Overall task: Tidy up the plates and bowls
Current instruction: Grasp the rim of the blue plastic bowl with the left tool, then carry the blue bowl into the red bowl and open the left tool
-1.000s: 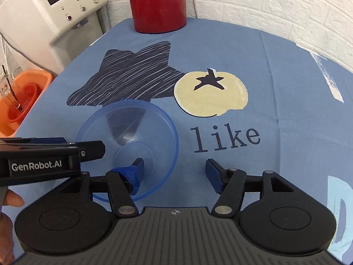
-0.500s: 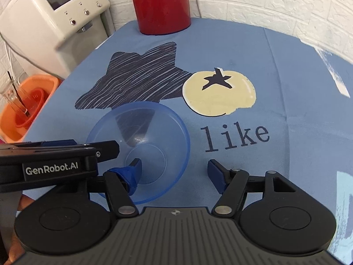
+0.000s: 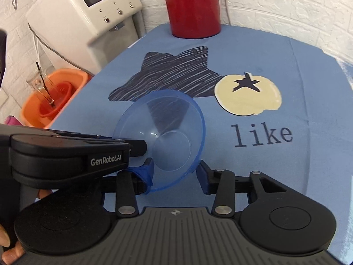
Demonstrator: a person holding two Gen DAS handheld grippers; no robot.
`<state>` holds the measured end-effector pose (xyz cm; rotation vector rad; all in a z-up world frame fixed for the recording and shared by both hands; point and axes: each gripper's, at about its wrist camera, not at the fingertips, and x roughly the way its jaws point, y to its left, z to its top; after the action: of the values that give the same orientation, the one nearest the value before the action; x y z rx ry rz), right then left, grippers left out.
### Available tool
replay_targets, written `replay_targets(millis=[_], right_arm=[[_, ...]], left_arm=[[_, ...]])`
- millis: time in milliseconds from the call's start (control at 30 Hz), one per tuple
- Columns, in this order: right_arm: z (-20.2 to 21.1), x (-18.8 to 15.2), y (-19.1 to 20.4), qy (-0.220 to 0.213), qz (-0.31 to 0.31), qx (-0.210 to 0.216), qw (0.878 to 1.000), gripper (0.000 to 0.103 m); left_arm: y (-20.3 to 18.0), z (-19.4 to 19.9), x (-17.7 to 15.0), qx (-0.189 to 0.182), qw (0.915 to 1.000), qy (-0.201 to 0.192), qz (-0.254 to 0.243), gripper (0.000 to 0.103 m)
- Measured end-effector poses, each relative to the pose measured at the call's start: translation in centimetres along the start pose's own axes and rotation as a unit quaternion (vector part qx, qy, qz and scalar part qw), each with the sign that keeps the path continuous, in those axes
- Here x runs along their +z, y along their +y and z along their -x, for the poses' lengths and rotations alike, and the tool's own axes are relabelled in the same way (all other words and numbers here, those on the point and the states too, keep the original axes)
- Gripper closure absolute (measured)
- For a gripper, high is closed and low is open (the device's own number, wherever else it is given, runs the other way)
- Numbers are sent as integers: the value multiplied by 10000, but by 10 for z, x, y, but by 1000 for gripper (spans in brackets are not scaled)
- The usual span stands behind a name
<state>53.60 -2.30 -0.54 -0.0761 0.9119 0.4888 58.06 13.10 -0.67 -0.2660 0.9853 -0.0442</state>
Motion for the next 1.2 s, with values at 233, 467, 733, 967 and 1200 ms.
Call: replay_targets(millis=[233,467,733,967,1200], right_arm=[[40,-17,-4,62,-168,26,9998,71],[132,-68,-18,-38,-432,-26,9991,70],[234,-172,-36,-13,-664,-604,9960,70],[260,-240,-47,-87,-1103,-585,9921,70],[250,-261,-48,-22,-1230,-287,9920,70]], left_arm=[[-16,31,-18,-352,9991,246,41,103],[-73,98,-68,-779,9955,332,-430,102],[-161,151,-172,-1347,9816,618,-1205,102],[-198,169,-242,-1299,9747,680,-1689,102],[-192,165,-264,-1077,9756,782,-1745,102]])
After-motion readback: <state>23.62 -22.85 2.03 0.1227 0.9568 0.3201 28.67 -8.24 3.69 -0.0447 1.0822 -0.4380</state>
